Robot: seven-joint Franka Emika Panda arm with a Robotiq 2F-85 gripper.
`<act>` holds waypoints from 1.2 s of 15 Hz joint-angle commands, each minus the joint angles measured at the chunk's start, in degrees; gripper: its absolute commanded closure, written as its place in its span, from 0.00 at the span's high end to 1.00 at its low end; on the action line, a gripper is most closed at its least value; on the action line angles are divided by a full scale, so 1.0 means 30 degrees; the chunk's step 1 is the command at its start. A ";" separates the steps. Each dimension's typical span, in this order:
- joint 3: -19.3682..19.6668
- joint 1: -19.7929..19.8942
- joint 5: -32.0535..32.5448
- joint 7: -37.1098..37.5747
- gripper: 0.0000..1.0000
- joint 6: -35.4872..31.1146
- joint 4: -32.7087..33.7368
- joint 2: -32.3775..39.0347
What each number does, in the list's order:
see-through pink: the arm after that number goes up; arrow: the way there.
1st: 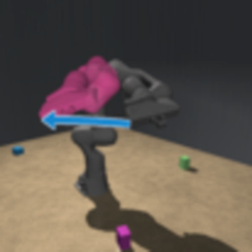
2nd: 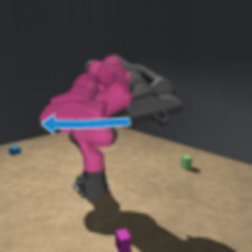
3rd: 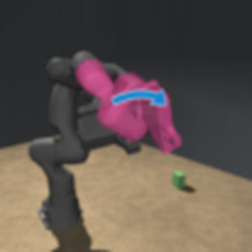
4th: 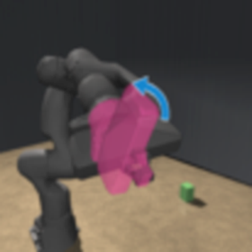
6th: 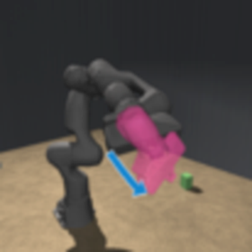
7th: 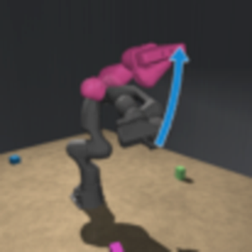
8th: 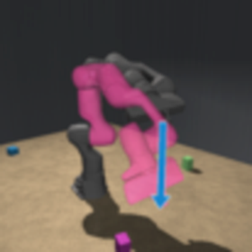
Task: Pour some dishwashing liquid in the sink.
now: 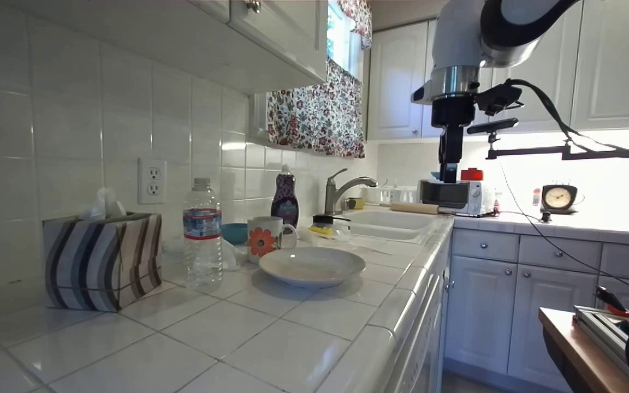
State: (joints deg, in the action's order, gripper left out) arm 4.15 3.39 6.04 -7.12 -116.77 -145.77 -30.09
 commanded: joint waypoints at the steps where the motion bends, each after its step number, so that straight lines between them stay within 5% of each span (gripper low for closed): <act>1: 0.0696 0.1361 0.2063 -0.0156 1.00 -0.1786 0.0121 0.0813; 6: 0.2765 0.3060 0.1906 -0.0220 1.00 -0.4841 0.1117 0.2841; 12: 0.5020 0.2971 -0.0616 -0.1772 1.00 -0.8073 0.3885 0.6115; 18: 0.5312 0.3013 -0.3964 -0.3812 1.00 -0.8308 0.8080 0.9616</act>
State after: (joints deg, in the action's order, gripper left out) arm 19.76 12.62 -0.44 -15.42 -142.14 -128.93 -7.88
